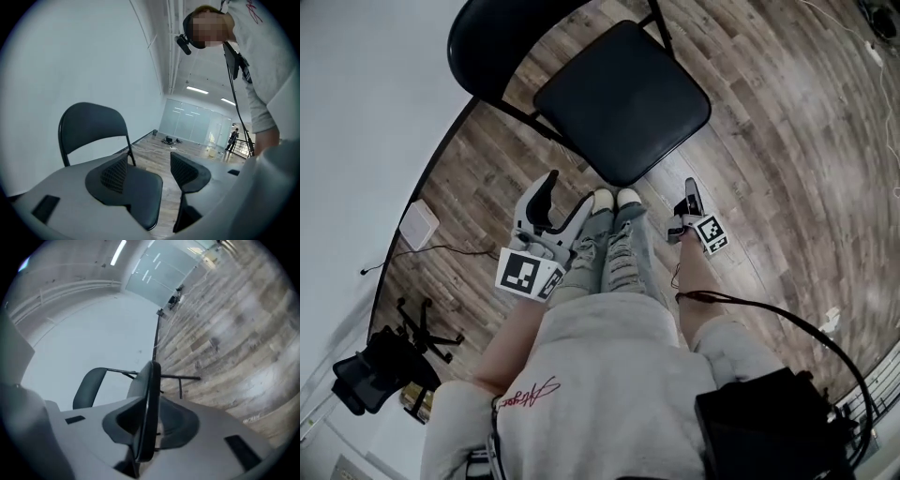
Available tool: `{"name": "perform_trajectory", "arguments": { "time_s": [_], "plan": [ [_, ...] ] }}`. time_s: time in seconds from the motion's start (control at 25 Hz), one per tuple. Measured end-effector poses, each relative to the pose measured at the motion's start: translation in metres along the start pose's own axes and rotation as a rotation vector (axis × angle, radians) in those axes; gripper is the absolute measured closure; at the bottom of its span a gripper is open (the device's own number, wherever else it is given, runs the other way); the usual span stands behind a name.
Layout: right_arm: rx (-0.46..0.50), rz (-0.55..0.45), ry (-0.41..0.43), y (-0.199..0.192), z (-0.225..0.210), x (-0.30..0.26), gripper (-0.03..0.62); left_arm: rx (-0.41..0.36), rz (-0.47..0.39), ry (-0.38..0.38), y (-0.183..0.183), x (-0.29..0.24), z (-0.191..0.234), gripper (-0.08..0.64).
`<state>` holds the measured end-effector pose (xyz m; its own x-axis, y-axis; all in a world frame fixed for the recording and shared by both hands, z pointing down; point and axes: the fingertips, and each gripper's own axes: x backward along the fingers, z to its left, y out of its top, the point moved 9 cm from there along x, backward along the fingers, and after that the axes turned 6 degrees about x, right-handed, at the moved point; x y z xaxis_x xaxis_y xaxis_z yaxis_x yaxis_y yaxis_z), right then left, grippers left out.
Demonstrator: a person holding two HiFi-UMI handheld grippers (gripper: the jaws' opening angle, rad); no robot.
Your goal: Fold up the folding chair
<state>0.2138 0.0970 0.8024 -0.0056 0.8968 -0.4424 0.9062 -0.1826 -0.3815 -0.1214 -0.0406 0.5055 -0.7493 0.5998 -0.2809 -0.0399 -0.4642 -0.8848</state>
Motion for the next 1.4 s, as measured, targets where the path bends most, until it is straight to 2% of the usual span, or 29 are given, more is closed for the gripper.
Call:
{"name": "perform_trajectory", "arguments": {
  "time_s": [0.04, 0.08, 0.12, 0.24, 0.32, 0.4, 0.44, 0.48, 0.56, 0.64, 0.8, 0.92, 1.04, 1.24, 1.4],
  "plan": [
    [0.041, -0.037, 0.006, 0.019, 0.012, 0.017, 0.559, -0.013, -0.019, -0.020, 0.011, 0.001, -0.008, 0.275],
    [0.084, -0.083, 0.038, 0.041, 0.030, 0.032, 0.567, -0.030, -0.045, -0.041, 0.023, 0.002, -0.017, 0.275],
    [0.137, -0.129, 0.106, 0.067, 0.055, 0.042, 0.570, -0.053, -0.077, -0.063, 0.036, 0.001, -0.026, 0.275],
    [0.322, -0.238, 0.387, 0.147, 0.161, 0.057, 0.576, -0.124, -0.206, -0.114, 0.080, -0.002, -0.053, 0.276],
    [0.456, -0.272, 0.530, 0.183, 0.236, 0.075, 0.577, -0.160, -0.300, -0.126, 0.107, 0.007, -0.075, 0.276],
    [0.640, -0.301, 0.638, 0.206, 0.304, 0.104, 0.577, -0.193, -0.388, -0.120, 0.126, 0.020, -0.103, 0.279],
    [0.727, -0.323, 0.687, 0.213, 0.331, 0.120, 0.577, -0.212, -0.428, -0.113, 0.130, 0.027, -0.120, 0.303],
    [0.798, -0.347, 0.734, 0.219, 0.354, 0.138, 0.577, -0.228, -0.463, -0.104, 0.132, 0.034, -0.137, 0.357],
    [0.902, -0.372, 0.816, 0.223, 0.381, 0.180, 0.577, -0.242, -0.522, -0.077, 0.127, 0.050, -0.176, 0.444],
    [0.999, -0.357, 0.883, 0.220, 0.389, 0.225, 0.577, -0.244, -0.572, -0.037, 0.114, 0.071, -0.219, 0.517],
    [1.156, -0.267, 1.036, 0.208, 0.379, 0.307, 0.577, -0.231, -0.620, 0.056, 0.072, 0.108, -0.304, 0.540],
    [1.230, -0.228, 1.104, 0.204, 0.368, 0.359, 0.577, -0.206, -0.586, 0.032, 0.044, 0.130, -0.355, 0.543],
    [1.263, -0.225, 1.125, 0.204, 0.359, 0.394, 0.577, -0.223, -0.559, 0.000, 0.036, 0.150, -0.383, 0.543],
    [1.230, -0.204, 1.081, 0.197, 0.345, 0.423, 0.577, -0.193, -0.568, -0.021, 0.034, 0.170, -0.399, 0.543],
    [1.252, -0.181, 1.094, 0.183, 0.345, 0.437, 0.577, -0.201, -0.569, -0.018, 0.030, 0.185, -0.407, 0.543]
  ]
}}
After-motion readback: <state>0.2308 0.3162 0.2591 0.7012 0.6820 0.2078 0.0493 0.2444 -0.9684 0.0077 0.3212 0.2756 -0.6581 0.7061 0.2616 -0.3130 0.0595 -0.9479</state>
